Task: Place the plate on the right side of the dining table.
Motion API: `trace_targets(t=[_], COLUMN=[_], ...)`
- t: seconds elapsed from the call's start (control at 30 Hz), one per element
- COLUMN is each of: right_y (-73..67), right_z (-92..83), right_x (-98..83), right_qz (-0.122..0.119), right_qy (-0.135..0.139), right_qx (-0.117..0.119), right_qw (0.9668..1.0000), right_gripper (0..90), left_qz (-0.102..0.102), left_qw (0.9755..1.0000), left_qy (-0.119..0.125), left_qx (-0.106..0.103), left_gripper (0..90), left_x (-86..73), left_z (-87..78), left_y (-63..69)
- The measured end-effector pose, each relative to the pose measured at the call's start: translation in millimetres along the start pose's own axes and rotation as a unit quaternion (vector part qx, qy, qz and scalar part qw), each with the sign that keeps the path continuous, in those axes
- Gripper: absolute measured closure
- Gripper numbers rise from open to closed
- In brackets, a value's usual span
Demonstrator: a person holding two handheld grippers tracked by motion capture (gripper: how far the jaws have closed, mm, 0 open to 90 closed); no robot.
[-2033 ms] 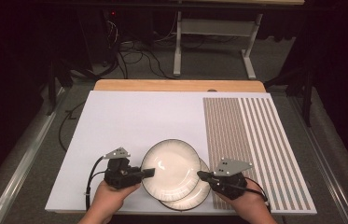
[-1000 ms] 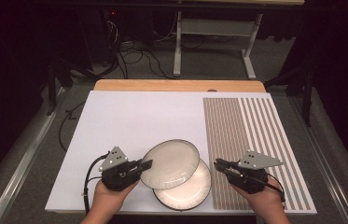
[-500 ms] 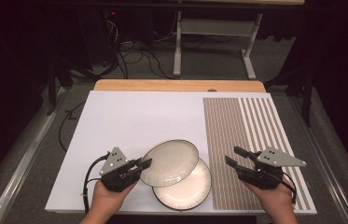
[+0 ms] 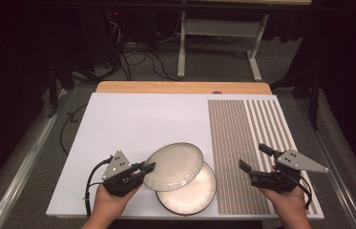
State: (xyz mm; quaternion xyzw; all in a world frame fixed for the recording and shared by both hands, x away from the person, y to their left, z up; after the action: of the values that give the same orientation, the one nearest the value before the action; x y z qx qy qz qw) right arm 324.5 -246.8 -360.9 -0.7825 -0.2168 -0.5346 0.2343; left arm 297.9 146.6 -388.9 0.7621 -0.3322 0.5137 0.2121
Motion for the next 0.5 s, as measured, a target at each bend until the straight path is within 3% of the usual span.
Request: trace_targets(t=[0.03,0.27,0.43,0.5], right_y=[-0.3,1.3,-0.3,-2.9], right_z=[1.1,-0.7,0.5,3.2], right_x=[-0.2,0.9,0.6,-0.1], right_qz=[-0.001,-0.001,0.000,-0.011], right_qy=[-0.001,0.015,0.017,0.017], right_qx=[-0.008,-0.027,-0.024,-0.020], right_qw=[1.0000,0.9995,0.9996,0.9996], right_gripper=[0.7,0.7,0.7,0.7], left_qz=[0.000,0.001,0.002,0.002], left_qw=[1.0000,1.0000,1.0000,1.0000], left_qy=[0.000,-0.001,-0.001,-0.001], left_qx=[-0.001,-0.002,-0.002,-0.002], left_gripper=[80.0,79.9,79.8,79.8], left_x=[-0.2,-0.5,-0.6,-0.7], left_z=[0.0,-0.1,0.1,0.0], left_y=[0.0,0.3,0.0,0.1])
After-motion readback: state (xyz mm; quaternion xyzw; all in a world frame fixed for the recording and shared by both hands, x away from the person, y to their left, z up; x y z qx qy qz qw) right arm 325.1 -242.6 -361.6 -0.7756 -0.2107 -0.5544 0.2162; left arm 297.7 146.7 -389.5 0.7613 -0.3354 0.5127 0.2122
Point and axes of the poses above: each handheld gripper's, and its own axes: z roughly forward along the jaws, x roughly out of its top, y roughly to its right, the point moved 3 cm from there along z, roughly forward along the jaws, and after that the axes turned 7 degrees about z, right-handed, at the moved point
